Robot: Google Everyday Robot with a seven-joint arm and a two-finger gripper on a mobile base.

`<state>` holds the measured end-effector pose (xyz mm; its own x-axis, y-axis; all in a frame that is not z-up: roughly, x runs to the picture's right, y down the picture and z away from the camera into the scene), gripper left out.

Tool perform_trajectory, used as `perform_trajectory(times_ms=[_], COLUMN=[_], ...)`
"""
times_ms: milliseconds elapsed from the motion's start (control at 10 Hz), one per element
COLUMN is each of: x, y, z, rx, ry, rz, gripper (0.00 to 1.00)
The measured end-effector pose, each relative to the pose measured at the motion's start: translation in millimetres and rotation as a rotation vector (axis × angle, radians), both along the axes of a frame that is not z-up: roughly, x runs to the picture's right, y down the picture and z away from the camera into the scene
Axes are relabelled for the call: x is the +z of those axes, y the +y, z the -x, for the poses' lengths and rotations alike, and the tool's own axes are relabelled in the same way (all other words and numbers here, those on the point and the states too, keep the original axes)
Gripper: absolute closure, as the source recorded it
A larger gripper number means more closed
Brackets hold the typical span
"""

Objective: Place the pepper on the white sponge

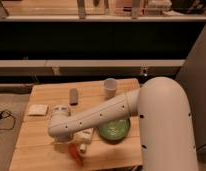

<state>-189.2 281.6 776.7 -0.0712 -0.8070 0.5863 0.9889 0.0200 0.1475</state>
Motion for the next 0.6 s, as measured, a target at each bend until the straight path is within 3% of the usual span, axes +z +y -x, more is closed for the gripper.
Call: perform_trajectory(times_ms=[600], x=[-2.3], y=[9.0], z=[-8.7], rx=[-0.087], ry=[-0.017], rz=[-0.018], gripper=[0.2])
